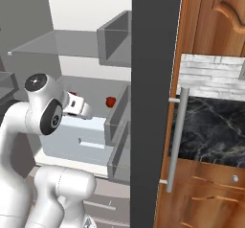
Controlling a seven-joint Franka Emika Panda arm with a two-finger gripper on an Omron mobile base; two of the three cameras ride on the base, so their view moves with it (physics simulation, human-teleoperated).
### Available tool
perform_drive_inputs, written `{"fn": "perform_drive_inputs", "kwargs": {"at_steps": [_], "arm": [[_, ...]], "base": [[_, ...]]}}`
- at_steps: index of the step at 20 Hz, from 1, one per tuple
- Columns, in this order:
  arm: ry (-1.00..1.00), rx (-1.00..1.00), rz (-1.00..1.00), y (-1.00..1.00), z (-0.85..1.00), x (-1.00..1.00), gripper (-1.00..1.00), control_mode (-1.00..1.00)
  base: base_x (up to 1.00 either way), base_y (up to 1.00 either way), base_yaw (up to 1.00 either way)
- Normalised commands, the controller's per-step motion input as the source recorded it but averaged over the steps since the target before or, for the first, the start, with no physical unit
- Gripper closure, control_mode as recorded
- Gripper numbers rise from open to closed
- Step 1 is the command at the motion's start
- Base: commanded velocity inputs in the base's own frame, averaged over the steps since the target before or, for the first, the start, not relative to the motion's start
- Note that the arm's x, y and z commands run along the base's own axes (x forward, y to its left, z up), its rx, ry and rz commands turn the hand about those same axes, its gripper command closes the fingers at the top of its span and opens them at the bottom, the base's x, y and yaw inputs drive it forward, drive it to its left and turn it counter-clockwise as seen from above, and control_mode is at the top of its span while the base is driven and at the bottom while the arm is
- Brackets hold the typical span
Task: Gather the bell peppers from the fridge and place them on a tray on the dining counter. Then gather the fish and chicken drumstick from the fridge and place them on the other tray.
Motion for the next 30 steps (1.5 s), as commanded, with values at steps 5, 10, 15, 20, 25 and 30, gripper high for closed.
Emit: {"fn": "perform_drive_inputs", "kwargs": {"at_steps": [5,10,15,20,25,30], "arm": [[0.02,0.03,0.0,-0.13,-0.02,0.52,-1.0,-1.0],[0.03,0.0,0.0,0.0,-0.12,0.48,-1.0,-1.0],[0.05,0.0,0.0,-0.03,-0.07,0.42,-1.0,-1.0],[0.0,0.0,0.0,-0.02,-0.21,0.33,-1.0,-1.0],[0.0,0.0,0.0,-0.09,-0.22,0.21,-1.0,-1.0],[0.06,0.0,0.0,-0.21,-0.05,0.21,-1.0,-1.0]], "base": [[0.0,0.0,0.0],[0.0,0.0,0.0],[0.0,0.0,0.0],[0.0,0.0,0.0],[0.0,0.0,0.0],[0.0,0.0,0.0]]}}
